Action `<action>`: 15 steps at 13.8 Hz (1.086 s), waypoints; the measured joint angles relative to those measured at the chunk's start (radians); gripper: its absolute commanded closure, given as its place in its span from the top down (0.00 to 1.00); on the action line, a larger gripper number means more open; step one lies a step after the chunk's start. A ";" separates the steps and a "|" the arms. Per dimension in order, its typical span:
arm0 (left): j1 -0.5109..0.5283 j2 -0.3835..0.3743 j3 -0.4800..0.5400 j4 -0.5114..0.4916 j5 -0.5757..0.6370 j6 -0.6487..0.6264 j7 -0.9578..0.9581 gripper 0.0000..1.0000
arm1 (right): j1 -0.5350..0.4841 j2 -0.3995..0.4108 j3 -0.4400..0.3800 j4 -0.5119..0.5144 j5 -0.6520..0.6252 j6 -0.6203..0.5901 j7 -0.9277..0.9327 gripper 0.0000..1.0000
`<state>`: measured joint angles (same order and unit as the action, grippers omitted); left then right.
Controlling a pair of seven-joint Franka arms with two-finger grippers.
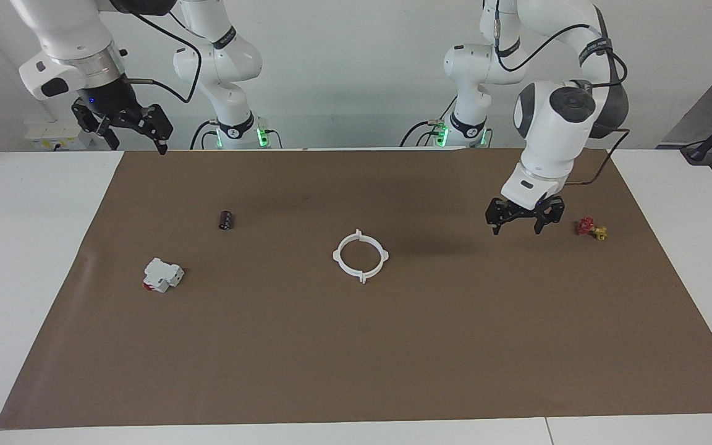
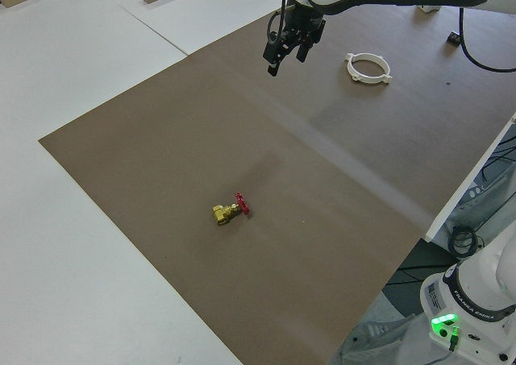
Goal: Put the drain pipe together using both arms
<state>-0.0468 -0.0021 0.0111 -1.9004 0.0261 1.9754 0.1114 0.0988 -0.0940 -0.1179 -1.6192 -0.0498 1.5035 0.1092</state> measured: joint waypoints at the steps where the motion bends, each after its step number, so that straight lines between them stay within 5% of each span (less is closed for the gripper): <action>1: 0.022 -0.009 0.001 0.027 -0.008 -0.038 0.026 1.00 | 0.000 0.000 0.000 0.000 0.000 0.000 0.000 1.00; 9: 0.045 -0.003 0.000 0.348 -0.021 -0.362 0.036 1.00 | 0.000 0.000 0.000 0.000 0.000 0.000 0.000 1.00; 15: 0.053 0.015 -0.001 0.423 -0.023 -0.467 0.025 1.00 | 0.000 0.000 0.000 0.000 0.000 0.000 0.000 1.00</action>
<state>0.0058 0.0132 0.0096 -1.4769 0.0029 1.5089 0.1367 0.0988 -0.0942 -0.1179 -1.6192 -0.0498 1.5035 0.1092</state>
